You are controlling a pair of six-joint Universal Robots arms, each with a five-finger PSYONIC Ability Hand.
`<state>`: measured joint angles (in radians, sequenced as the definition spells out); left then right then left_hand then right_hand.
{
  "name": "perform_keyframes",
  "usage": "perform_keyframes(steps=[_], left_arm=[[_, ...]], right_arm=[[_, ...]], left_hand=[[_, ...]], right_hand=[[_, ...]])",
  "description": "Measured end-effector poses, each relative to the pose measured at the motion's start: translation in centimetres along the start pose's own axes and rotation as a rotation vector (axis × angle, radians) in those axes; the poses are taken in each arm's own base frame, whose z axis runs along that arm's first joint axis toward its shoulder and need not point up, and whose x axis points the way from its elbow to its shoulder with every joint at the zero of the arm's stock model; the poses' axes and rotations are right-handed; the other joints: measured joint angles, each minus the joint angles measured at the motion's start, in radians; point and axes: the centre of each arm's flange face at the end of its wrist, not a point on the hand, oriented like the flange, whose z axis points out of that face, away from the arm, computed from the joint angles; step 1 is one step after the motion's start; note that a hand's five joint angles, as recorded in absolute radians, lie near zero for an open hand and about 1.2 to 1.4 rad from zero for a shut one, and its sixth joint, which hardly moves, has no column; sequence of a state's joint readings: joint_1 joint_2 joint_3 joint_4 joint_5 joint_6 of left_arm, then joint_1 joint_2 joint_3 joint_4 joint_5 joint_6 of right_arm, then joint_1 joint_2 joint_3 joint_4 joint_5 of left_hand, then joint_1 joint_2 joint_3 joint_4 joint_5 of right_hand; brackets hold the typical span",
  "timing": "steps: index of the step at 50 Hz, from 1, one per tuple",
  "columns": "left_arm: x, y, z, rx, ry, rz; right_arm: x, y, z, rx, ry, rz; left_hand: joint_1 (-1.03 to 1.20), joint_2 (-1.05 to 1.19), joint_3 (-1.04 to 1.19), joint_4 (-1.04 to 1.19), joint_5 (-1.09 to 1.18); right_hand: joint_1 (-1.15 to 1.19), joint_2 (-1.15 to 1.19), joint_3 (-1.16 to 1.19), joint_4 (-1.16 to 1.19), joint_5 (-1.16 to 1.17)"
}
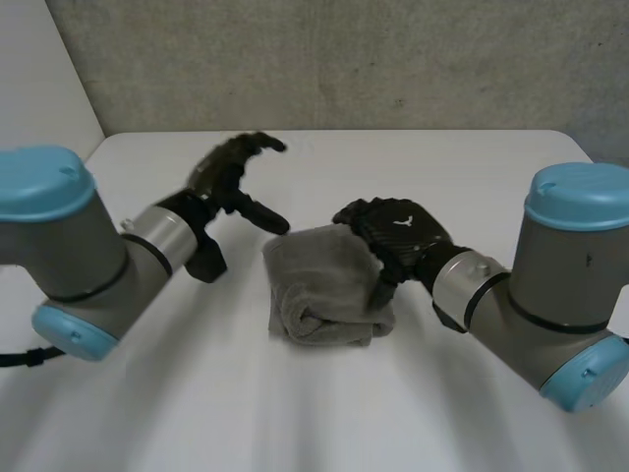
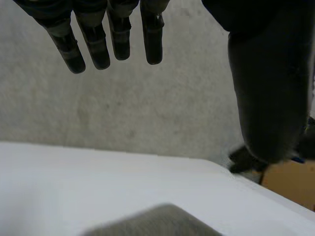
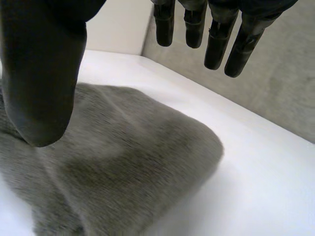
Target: Fold the towel.
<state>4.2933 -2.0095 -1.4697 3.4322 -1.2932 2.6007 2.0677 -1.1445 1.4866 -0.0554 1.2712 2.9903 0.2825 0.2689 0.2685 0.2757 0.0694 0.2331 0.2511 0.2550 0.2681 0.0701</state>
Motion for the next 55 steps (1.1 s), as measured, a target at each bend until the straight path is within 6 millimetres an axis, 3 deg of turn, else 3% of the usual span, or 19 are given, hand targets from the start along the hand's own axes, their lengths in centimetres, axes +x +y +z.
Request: perform_keyframes(steps=[6,15,25,32,41,47,55], left_arm=[[0.4,3.5,-0.2,-0.083,-0.013,-0.014],[-1.2,7.9,-0.1,-0.187,-0.062,0.006],[-2.9,9.4,0.0,-0.212,-0.123,0.129],[-3.2,9.3,0.0,-0.203,-0.152,0.17],[-1.7,6.7,0.0,-0.135,-0.122,0.18],[0.8,2.2,-0.3,-0.02,-0.068,0.195],[4.8,-6.0,-2.4,0.174,-0.011,0.231]], right_arm=[[1.5,1.5,0.9,-0.023,0.033,0.063],[1.9,4.0,2.2,-0.043,0.041,0.134],[1.8,5.9,3.0,-0.077,0.039,0.138],[1.9,5.8,3.1,-0.077,0.038,0.138],[2.0,3.4,2.3,-0.024,0.044,0.129],[2.1,-0.3,1.0,0.039,0.05,0.112],[4.3,-8.4,-2.8,0.19,0.167,0.101]], left_hand=[[0.0,0.0,0.0,0.0,0.0],[0.0,0.0,0.0,0.0,0.0],[0.0,0.0,0.0,0.0,-0.001],[0.0,-0.001,0.0,0.0,-0.005],[0.0,-0.001,0.0,0.0,-0.005],[0.0,-0.001,0.0,0.0,-0.005],[0.0,-0.001,0.0,0.0,-0.005]], right_hand=[[0.0,0.0,0.0,0.0,0.0],[0.0,0.0,0.0,0.0,0.0],[0.0,0.0,0.0,0.0,0.0],[0.0,0.0,0.0,0.0,0.0],[0.0,0.0,0.0,0.0,0.0],[0.0,0.0,0.0,0.0,0.0],[0.0,0.0,0.0,0.0,0.0]])
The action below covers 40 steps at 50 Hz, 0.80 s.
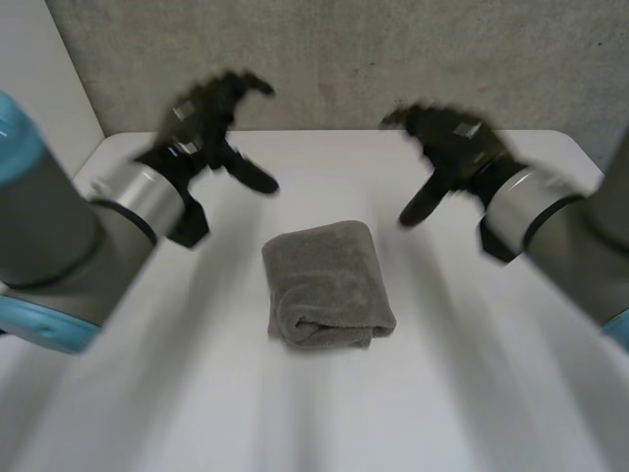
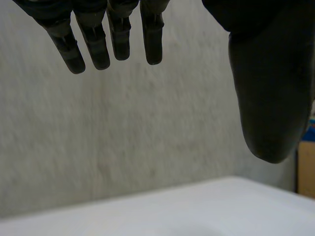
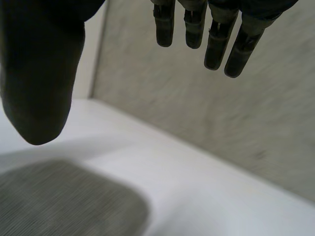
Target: Fold the towel.
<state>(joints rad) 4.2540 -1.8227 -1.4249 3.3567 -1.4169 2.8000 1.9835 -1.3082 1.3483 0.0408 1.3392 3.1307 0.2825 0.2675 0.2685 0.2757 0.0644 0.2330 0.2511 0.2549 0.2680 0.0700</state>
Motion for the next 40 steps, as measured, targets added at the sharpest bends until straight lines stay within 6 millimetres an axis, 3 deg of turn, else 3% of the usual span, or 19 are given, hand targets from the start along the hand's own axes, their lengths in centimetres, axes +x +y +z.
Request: perform_keyframes(steps=[6,13,18,28,40], left_arm=[[0.0,-6.9,-1.8,0.111,-0.039,0.03],[-0.6,-10.6,-3.8,0.106,-0.112,0.044],[-0.8,-10.6,-4.3,0.047,-0.146,0.077],[-1.5,-8.4,-3.8,-0.092,-0.193,0.207],[-2.4,-8.2,-3.6,-0.098,-0.275,0.219]], right_arm=[[3.2,-5.9,-2.5,0.143,0.196,-0.017],[4.2,-7.3,-3.7,0.16,0.273,-0.023],[4.0,-7.1,-3.9,0.129,0.273,-0.018],[3.8,-6.9,-4.0,0.1,0.272,-0.022],[3.9,-7.0,-4.2,0.1,0.315,-0.048]], left_hand=[[-0.002,-0.002,-0.003,-0.004,-0.001],[-0.005,-0.007,-0.011,-0.013,-0.002],[-0.005,-0.008,-0.011,-0.013,-0.002],[-0.005,-0.01,-0.011,-0.013,-0.002],[-0.005,-0.011,-0.011,-0.013,-0.002]], right_hand=[[0.0,0.0,0.0,0.0,0.0],[0.0,0.0,0.0,0.0,0.0],[0.0,0.0,0.0,0.0,0.0],[0.0,0.0,0.0,0.0,0.0],[0.0,0.0,0.0,0.0,0.0]])
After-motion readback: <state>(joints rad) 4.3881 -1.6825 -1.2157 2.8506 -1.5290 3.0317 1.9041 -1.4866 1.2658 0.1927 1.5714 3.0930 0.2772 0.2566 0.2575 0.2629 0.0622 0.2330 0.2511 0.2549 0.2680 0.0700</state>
